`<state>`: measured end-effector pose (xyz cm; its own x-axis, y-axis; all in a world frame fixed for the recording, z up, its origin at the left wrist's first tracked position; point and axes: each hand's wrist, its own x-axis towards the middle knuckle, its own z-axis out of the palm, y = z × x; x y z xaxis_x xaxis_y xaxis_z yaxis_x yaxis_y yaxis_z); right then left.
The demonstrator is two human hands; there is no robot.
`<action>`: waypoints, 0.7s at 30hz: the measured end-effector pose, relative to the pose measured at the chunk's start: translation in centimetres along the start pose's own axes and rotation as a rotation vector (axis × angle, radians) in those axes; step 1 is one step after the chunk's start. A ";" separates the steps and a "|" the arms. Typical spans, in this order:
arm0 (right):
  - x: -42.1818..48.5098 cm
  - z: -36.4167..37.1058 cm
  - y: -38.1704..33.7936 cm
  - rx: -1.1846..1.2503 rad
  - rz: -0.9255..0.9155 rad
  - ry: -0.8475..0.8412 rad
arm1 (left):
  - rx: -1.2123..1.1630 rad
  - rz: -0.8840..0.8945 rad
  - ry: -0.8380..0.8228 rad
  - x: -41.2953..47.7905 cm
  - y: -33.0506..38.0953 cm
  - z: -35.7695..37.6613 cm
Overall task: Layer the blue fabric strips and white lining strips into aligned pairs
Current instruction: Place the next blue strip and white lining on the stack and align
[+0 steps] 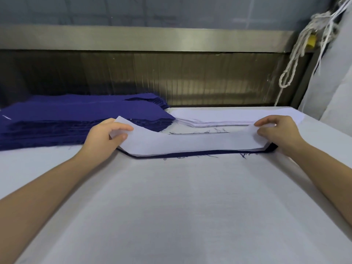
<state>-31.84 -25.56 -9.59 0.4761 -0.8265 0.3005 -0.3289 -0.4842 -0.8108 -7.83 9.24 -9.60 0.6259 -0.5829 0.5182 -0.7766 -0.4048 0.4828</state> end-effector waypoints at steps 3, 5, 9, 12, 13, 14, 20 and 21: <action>0.2 -0.3 0.2 -0.001 -0.004 0.027 | 0.033 -0.010 -0.019 0.1 -0.1 0.1; 0.3 -0.4 0.3 -0.017 -0.001 0.035 | 0.048 -0.045 -0.053 0.2 -0.3 0.3; 0.4 -0.4 0.5 -0.053 0.014 0.043 | 0.062 -0.079 -0.067 0.1 0.0 0.4; 0.4 -0.4 0.5 -0.092 -0.014 0.059 | 0.071 -0.053 -0.053 0.0 0.1 0.2; 0.3 -0.3 0.5 -0.110 -0.024 0.059 | 0.075 -0.040 -0.052 0.0 0.1 0.2; 0.3 -0.3 0.5 -0.133 -0.035 0.056 | 0.083 -0.026 -0.052 0.0 0.0 0.3; 0.0 -0.1 0.4 -0.255 -0.079 0.005 | 0.116 0.013 -0.089 0.2 -0.3 0.4; 0.0 -0.1 0.4 -0.270 -0.079 0.002 | 0.118 0.014 -0.094 0.2 -0.3 0.4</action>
<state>-32.03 -25.76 -9.90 0.5070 -0.7837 0.3588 -0.4965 -0.6058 -0.6217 -7.47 8.99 -9.95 0.6098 -0.6500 0.4536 -0.7917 -0.4727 0.3870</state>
